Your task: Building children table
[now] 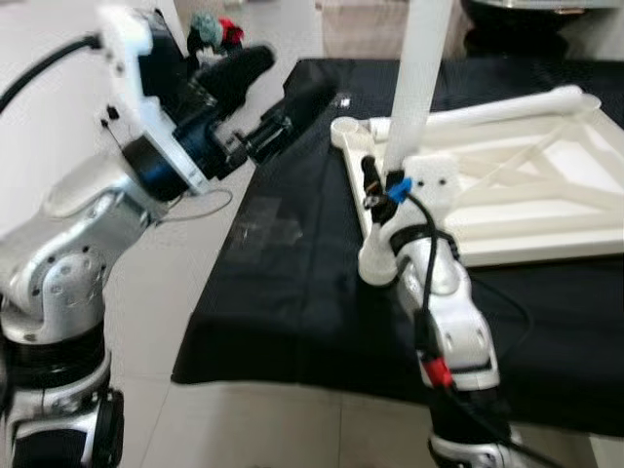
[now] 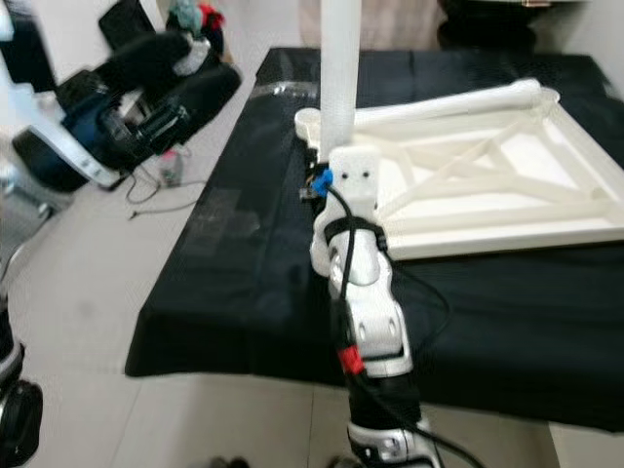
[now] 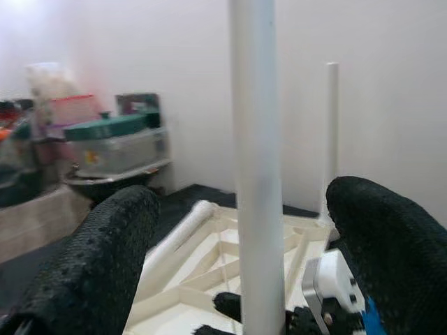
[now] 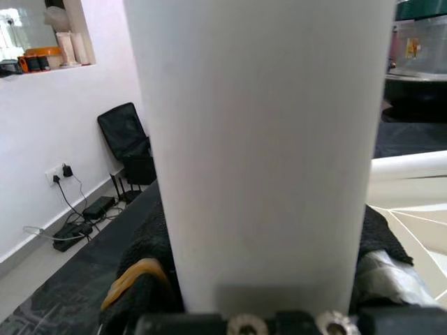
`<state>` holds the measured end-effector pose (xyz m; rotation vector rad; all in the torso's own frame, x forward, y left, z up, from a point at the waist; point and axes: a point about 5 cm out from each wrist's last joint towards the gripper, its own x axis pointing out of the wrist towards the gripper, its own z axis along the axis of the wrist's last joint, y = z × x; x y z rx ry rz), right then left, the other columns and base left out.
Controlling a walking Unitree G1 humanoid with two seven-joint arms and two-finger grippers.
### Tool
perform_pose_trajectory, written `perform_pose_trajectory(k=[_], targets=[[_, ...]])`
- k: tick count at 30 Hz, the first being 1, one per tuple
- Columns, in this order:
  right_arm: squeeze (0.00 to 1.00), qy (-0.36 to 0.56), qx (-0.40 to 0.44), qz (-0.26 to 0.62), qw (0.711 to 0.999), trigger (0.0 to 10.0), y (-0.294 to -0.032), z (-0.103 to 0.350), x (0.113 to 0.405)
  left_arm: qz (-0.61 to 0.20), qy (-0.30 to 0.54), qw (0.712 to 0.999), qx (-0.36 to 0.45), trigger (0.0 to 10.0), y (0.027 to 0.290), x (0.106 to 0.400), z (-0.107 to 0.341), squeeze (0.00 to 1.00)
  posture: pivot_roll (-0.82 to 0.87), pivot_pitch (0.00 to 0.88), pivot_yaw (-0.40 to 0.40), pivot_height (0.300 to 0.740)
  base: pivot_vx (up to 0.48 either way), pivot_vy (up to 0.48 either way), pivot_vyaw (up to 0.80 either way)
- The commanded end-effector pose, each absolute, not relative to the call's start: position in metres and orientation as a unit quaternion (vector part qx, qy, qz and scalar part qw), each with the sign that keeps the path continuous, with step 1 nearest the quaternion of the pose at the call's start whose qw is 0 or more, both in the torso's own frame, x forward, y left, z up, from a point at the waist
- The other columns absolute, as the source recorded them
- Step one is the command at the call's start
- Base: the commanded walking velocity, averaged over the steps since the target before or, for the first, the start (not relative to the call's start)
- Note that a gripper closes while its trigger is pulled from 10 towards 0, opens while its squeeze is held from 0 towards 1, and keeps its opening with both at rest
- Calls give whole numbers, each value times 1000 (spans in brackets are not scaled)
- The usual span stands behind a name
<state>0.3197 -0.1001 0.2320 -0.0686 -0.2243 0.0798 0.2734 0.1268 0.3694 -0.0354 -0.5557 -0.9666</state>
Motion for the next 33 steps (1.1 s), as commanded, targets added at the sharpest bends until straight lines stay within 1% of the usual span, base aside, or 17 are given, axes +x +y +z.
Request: perform_pose_trajectory(k=[1,3,4,5,6,7,8,15,20,28,31,32,33], targets=[[0,-9,-28,18,999,0,-111,189,323,-475,-255,842,-12,10000,122,284,373,0,52,172,66,740,0,0,0],[0,-9,-28,18,999,0,-111,189,323,-475,-255,842,-12,10000,122,284,373,0,52,172,66,740,0,0,0],[0,-12,-28,20,999,0,-110,191,322,-499,-242,832,-19,10000,113,296,378,0,41,171,68,740,0,0,0],[0,-12,-28,20,999,0,-110,191,322,-499,-242,832,-19,10000,113,296,378,0,41,171,68,740,0,0,0],[0,-14,-28,22,999,0,-109,192,321,-522,-226,822,-26,10000,104,308,382,0,36,177,72,740,0,0,0],[0,-14,-28,22,999,0,-109,192,321,-522,-226,822,-26,10000,104,308,382,0,36,177,72,740,0,0,0],[0,-15,-27,23,999,0,-109,193,320,-535,-213,817,-26,10000,97,316,384,0,36,177,72,740,0,0,0],[0,-17,-27,27,999,0,-107,195,317,-554,-191,810,-31,10000,84,330,389,0,35,198,81,740,0,0,0],[0,-18,-23,31,999,0,-103,196,313,-586,-172,791,-38,10000,67,345,395,0,23,214,88,740,0,0,0],[0,-20,-22,34,999,0,-101,198,311,-603,-165,780,-26,10000,57,350,397,0,21,222,92,740,0,0,0],[0,-22,-21,36,999,0,-101,201,311,-615,-154,773,-6,10000,51,352,394,0,22,227,93,740,0,0,0],[0,-24,-20,37,999,0,-100,202,311,-618,-148,772,8,4980,48,352,391,0,21,229,96,740,0,0,0],[0,-24,-20,37,999,0,-100,203,310,-622,-145,770,17,4980,46,354,389,0,21,229,96,740,0,0,0]])
